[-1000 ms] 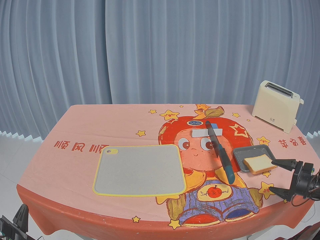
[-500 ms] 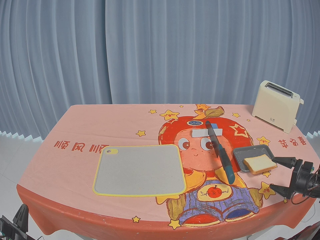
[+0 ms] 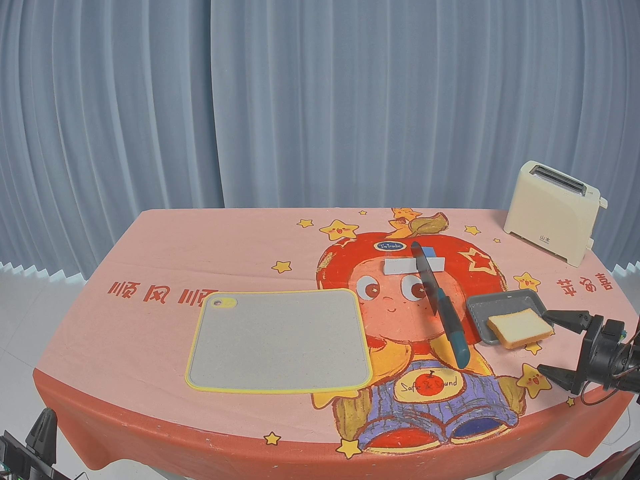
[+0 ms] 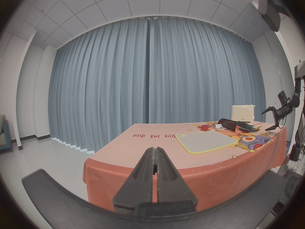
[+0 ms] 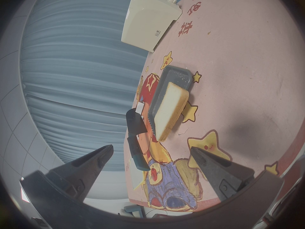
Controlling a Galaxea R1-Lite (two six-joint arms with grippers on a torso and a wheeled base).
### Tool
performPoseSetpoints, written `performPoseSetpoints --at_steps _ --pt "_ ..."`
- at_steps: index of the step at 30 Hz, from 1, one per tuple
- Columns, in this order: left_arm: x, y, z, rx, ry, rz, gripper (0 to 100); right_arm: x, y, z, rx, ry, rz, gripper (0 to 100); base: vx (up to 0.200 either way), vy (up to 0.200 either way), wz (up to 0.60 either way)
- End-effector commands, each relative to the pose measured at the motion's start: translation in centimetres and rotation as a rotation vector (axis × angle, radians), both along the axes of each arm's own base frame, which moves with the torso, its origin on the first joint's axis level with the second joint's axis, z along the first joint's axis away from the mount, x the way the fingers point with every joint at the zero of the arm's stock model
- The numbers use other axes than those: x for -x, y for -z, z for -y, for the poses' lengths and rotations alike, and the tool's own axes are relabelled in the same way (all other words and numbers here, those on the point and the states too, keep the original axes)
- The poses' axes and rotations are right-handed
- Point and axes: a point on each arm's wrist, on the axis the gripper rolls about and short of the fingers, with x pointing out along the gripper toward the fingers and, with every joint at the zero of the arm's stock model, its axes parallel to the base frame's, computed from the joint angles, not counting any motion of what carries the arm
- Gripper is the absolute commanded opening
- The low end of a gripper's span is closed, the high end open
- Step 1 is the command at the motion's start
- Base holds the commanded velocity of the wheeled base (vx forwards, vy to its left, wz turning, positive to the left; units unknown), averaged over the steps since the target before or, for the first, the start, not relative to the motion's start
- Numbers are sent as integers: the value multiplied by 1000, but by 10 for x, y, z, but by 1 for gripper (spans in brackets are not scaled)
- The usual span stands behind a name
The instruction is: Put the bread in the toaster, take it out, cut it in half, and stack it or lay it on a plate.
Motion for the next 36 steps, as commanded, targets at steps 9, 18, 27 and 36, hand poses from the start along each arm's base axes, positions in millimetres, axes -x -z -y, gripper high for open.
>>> performPoseSetpoints --at_steps 9,18,27,36 --pt "0 5 0 1 0 -1 0 -5 3 -1 -2 -7 -6 100 0 0 0" --pt "0 5 0 0 0 -1 0 -10 2 0 -1 -5 0 100 0 0 0" --pt "0 5 0 1 0 -1 0 -20 6 1 -2 -1 -1 100 0 0 0" --pt "0 5 0 0 0 -1 0 -36 18 3 -2 6 -13 100 0 0 0"
